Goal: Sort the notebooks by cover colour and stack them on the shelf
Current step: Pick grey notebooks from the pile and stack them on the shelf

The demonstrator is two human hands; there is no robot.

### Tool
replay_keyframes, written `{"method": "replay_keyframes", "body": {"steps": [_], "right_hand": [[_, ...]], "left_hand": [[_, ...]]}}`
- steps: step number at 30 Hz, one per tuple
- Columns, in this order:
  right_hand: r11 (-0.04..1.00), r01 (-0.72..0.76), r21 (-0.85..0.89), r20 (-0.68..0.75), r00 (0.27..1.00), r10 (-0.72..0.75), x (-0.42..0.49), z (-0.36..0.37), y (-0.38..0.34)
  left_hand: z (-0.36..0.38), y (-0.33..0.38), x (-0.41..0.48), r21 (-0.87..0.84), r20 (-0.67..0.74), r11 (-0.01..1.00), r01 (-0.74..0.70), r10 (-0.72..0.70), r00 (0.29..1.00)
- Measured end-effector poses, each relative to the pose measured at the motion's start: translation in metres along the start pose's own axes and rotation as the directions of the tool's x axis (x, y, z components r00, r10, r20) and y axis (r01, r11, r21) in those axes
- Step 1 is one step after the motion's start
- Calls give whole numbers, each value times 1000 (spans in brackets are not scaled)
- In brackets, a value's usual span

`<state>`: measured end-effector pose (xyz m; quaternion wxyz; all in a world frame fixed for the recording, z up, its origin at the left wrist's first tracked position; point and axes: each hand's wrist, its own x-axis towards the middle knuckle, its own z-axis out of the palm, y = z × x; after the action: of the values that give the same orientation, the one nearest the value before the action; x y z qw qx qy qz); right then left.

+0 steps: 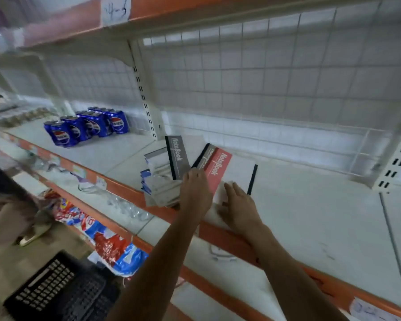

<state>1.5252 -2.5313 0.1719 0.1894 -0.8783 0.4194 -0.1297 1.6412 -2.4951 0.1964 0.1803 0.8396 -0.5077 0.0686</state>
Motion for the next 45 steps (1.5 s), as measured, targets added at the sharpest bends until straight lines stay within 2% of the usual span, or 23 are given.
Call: {"method": "replay_keyframes", "body": {"steps": [5,8,10,13,16,19,21,24,27,29,31,33,35,37,39,41,43,45], "right_hand": [[994,-108,-12,-69,992,107,7,-12,9],[996,-86,17,-103,991,87,-1,-20,13],[996,-86,21,-171,981,89,-6,-21,10],[982,-190,13,-334,925,183,-10,-22,8],[954,-206,219,-454,844,287,-12,-21,15],[927,-158,341,-388,874,292,-13,-17,24],[941,-155,301,-421,864,277,-14,-14,28],[949,-163,268,-587,754,295,-19,-15,32],[962,-200,188,-732,625,273,-27,-20,41],[960,-256,117,-773,583,250,-33,-22,51],[938,-336,89,-741,607,287,-40,-22,58],[887,-453,95,-632,661,405,-48,-23,61],[824,-566,34,-509,699,502,-54,-24,62],[790,-613,-22,-438,716,543,-56,-26,61],[797,-604,-18,-436,722,537,-55,-28,58],[841,-540,20,-464,740,487,-52,-28,55],[890,-450,74,-466,773,430,-50,-26,51],[890,-445,98,-427,789,442,-50,-25,50]], "left_hand": [[7,-26,31,45,30,998,-43,41,999],[8,-30,39,61,-11,995,-81,82,997],[7,-32,44,19,-29,995,-97,97,995],[5,-34,46,-33,-38,993,-110,108,993],[6,-37,45,-71,-25,988,-138,136,990],[9,-42,47,-88,-49,984,-155,151,987],[13,-43,50,-29,-68,989,-142,140,988],[13,-39,47,40,-36,997,-63,64,997],[13,-33,43,51,56,997,50,-53,997],[15,-31,42,43,102,994,96,-100,990],[17,-27,41,103,89,993,64,-73,993],[18,-20,39,148,45,988,-45,38,998],[20,-9,36,83,16,978,-190,189,982],[25,3,32,-37,79,928,-371,373,924],[28,15,25,-155,290,867,-474,498,817],[32,21,21,-161,436,855,-494,510,741],[33,20,23,-86,422,837,-541,522,741],[36,19,26,5,374,794,-608,562,738]]}}
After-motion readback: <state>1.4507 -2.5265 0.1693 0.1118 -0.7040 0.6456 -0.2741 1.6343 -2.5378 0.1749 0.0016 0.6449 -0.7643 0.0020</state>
